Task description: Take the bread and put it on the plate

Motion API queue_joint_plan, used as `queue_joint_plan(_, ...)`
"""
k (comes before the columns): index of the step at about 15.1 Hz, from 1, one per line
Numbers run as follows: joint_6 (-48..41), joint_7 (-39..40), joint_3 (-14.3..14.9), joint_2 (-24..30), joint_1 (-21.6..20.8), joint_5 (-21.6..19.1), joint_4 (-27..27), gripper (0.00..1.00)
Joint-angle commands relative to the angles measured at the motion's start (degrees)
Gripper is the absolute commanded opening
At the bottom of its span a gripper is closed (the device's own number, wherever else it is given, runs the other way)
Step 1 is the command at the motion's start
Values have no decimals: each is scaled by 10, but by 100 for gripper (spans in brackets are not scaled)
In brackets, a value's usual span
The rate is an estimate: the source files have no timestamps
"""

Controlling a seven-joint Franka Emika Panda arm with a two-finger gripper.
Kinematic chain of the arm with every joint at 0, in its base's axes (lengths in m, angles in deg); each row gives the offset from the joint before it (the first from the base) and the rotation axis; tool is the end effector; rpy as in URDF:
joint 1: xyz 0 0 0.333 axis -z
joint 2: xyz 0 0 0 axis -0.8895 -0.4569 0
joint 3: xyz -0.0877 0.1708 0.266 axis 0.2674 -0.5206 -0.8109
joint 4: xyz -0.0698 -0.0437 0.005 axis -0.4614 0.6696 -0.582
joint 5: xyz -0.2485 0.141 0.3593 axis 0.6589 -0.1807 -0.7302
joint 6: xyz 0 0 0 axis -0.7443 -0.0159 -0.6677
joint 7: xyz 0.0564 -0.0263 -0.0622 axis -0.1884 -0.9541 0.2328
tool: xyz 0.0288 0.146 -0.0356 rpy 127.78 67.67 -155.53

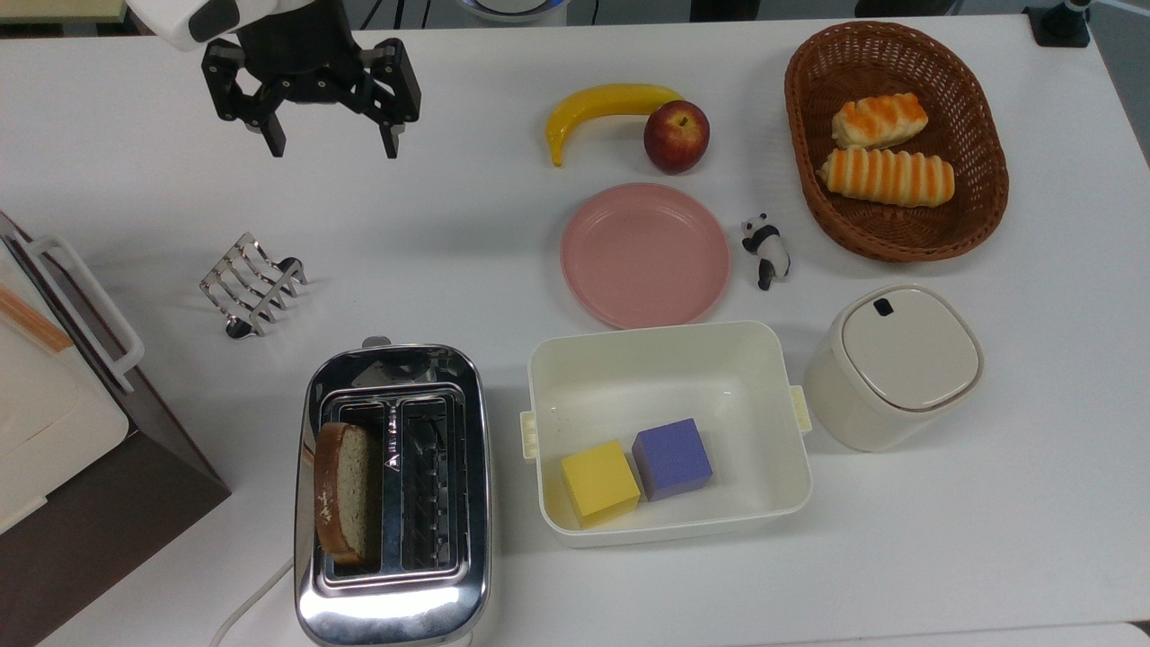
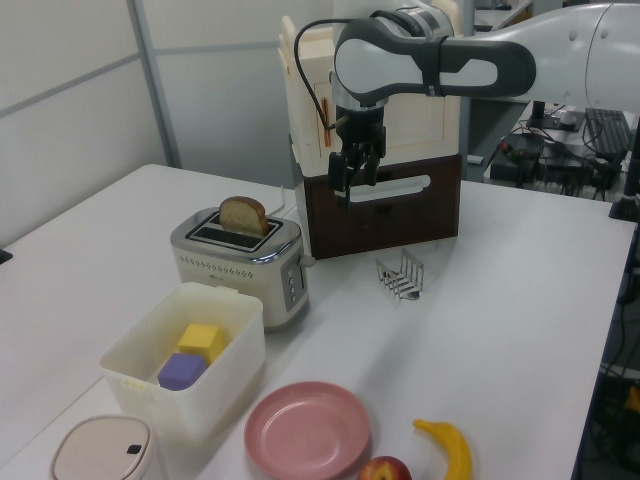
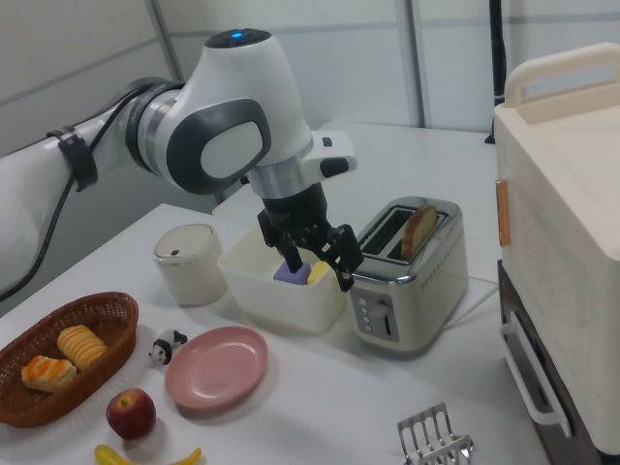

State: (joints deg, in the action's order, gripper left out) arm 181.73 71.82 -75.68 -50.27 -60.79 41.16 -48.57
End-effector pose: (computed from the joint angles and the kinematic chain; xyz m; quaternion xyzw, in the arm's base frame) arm 0.7100 -0.1120 0.5427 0.9989 0.0018 0.0475 0.0034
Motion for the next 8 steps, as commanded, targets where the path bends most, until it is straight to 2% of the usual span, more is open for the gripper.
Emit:
queue_joint_plan(1,-5,3,1,14,-5,10,-16,100)
queue_joint_plan(8,-5,6,1,14,-4,9,-16,100)
